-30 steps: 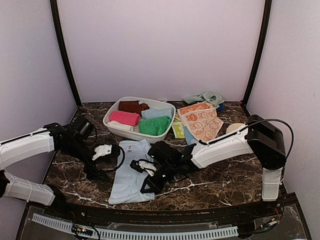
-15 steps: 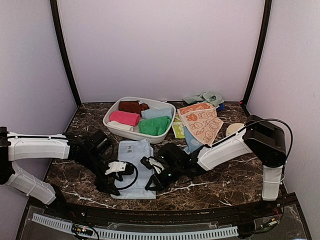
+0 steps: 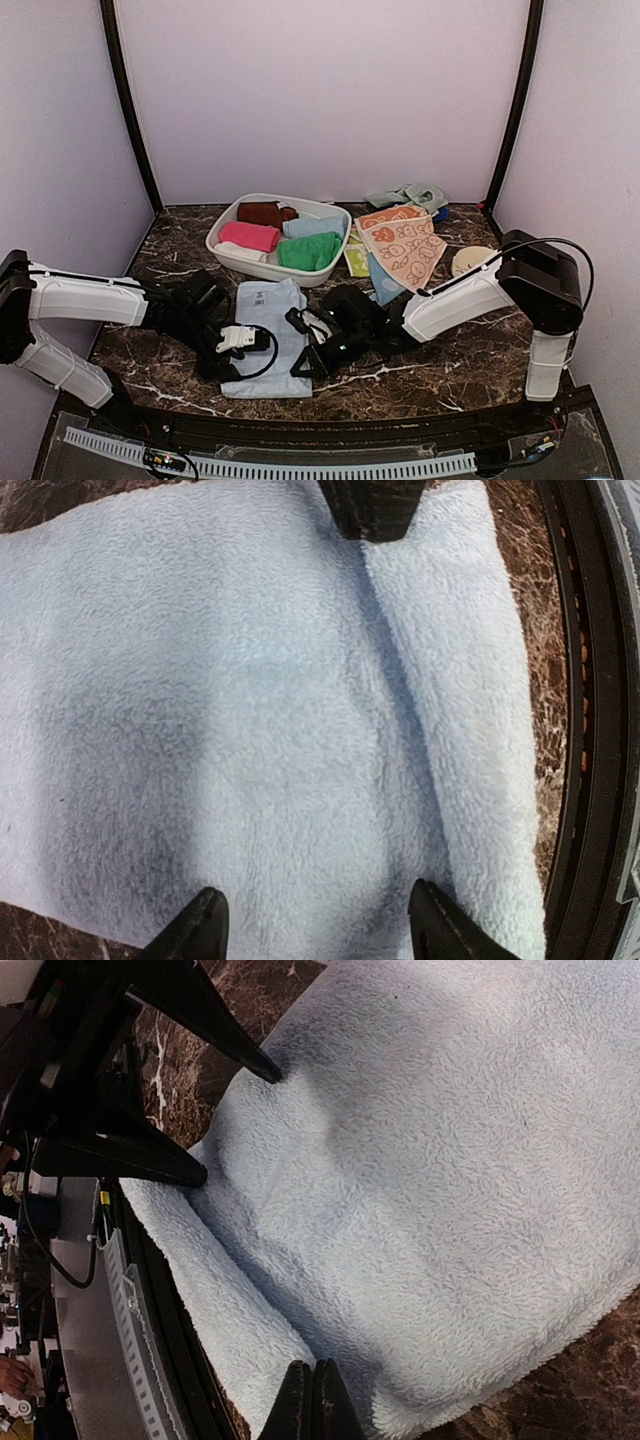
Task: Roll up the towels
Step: Roll the towel at the center of the board.
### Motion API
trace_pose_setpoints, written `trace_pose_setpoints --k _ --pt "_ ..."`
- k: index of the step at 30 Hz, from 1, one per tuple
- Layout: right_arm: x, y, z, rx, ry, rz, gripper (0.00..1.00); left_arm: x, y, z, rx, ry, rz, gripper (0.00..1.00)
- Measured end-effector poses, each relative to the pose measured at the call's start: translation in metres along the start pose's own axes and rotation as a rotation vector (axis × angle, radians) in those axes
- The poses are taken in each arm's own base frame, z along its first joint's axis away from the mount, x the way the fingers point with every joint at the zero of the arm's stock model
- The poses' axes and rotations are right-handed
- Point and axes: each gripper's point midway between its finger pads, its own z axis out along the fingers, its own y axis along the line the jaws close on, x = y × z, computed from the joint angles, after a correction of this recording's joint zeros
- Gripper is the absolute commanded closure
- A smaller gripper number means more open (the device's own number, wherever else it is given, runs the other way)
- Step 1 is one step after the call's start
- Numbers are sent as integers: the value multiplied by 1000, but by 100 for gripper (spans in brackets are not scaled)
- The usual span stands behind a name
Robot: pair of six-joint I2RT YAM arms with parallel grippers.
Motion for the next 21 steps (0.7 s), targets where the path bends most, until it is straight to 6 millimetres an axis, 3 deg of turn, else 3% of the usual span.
trace_pose_setpoints --k 4,9,11,15,21 --pt "0 -1 0 6 -2 4 100 -3 11 -10 -64 -7 9 32" --pt "0 -5 0 25 -4 7 100 -20 40 -37 -148 -45 7 26" --pt "1 -6 0 33 -3 10 100 -26 43 -47 -157 -60 24 26" --pt "1 -9 0 47 -3 14 100 -33 25 -55 -91 -90 54 28" --pt "1 -11 0 58 -4 19 100 -40 -10 -43 40 -110 79 40"
